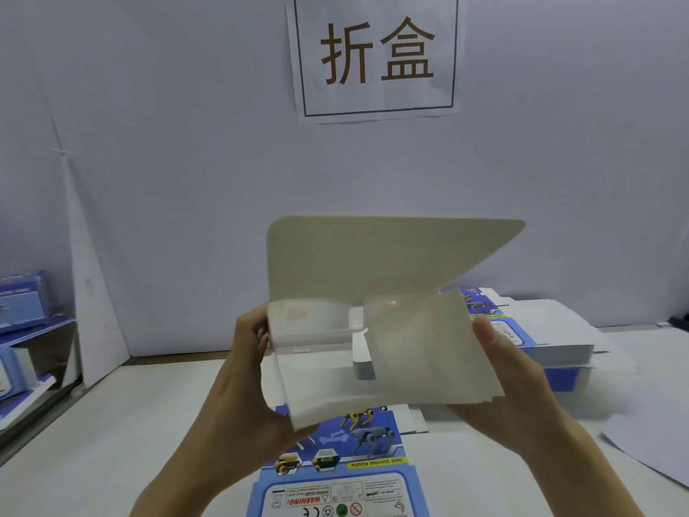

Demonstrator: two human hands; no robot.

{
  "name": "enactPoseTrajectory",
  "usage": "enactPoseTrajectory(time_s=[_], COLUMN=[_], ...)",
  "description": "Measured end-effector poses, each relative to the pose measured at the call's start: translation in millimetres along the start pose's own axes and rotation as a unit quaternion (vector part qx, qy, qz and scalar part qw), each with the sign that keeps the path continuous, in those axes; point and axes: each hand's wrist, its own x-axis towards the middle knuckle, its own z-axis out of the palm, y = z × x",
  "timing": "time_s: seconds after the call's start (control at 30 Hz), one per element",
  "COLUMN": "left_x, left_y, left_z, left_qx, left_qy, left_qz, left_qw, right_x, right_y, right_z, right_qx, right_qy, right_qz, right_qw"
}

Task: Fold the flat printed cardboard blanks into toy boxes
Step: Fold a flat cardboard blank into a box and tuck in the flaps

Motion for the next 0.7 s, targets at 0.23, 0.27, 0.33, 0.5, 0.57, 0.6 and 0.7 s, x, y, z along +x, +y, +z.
enactPoseTrajectory(time_s=[0.23, 0.27, 0.33, 0.5, 0.57, 0.6, 0.7], left_x=[3, 3, 3, 6, 6, 6, 6], left_y=[1, -1, -5, -6, -6, -6, -5], left_z=[-3, -2, -1, -11, -12, -11, -9], left_qx=[0.004, -0.001, 0.025, 0.041, 0.041, 0.048, 0.079], left_qy=[-0.062, -0.067, -0.061, -0.052, -0.047, -0.045, -0.016], left_qz=[0.023, 0.021, 0.037, 0.037, 0.026, 0.017, -0.013], left_qw=[0.998, 0.998, 0.997, 0.997, 0.998, 0.998, 0.997], right_x=[13, 12, 8, 12, 11, 11, 12], right_y=[4, 7, 11, 7, 5, 4, 1], right_z=[4, 3, 1, 10, 13, 13, 15], right_qx=[-0.171, -0.216, -0.340, -0.383, -0.397, -0.404, -0.407], right_qy=[0.154, 0.175, 0.205, 0.164, 0.150, 0.159, 0.197], right_qz=[0.065, 0.069, 0.075, 0.123, 0.140, 0.139, 0.123], right_qw=[0.971, 0.958, 0.915, 0.901, 0.895, 0.890, 0.884])
